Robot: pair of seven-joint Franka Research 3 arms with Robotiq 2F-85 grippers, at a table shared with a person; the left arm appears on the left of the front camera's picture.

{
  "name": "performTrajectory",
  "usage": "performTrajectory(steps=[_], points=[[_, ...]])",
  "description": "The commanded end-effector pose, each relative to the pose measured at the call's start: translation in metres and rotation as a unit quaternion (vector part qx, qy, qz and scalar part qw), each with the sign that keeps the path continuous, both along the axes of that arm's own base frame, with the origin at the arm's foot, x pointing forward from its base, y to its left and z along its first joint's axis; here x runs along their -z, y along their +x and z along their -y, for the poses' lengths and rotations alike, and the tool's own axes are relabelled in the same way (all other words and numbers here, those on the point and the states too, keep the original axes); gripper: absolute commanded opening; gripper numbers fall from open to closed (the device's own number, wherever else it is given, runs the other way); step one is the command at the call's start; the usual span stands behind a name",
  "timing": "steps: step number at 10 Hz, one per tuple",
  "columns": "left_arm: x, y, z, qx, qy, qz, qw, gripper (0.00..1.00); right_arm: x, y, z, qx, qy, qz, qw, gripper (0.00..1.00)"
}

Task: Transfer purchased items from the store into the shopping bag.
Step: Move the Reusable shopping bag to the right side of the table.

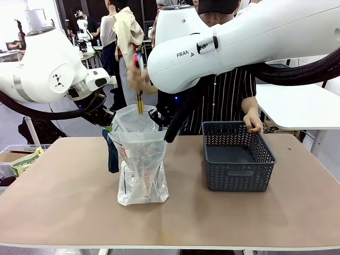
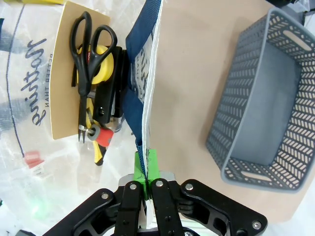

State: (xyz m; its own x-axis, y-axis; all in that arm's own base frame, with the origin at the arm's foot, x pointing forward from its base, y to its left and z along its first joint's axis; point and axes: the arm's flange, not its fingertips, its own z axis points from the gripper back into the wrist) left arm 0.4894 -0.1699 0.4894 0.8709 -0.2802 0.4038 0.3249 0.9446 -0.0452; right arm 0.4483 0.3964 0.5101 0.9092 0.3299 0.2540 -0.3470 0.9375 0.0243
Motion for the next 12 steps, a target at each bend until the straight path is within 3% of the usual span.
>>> performTrajectory(steps=[1, 12], points=[[-0.0009, -0.0004, -0.0012, -0.002, -0.001, 0.002, 1.0, 0.0, 0.0006, -0.001, 0.0018, -0.006, 0.0, 0.001, 1.0, 0.0], [-0.0009, -0.0004, -0.0012, -0.002, -0.001, 0.002, 1.0, 0.0, 0.0006, -0.001, 0.0018, -0.006, 0.0, 0.001, 1.0, 0.0]])
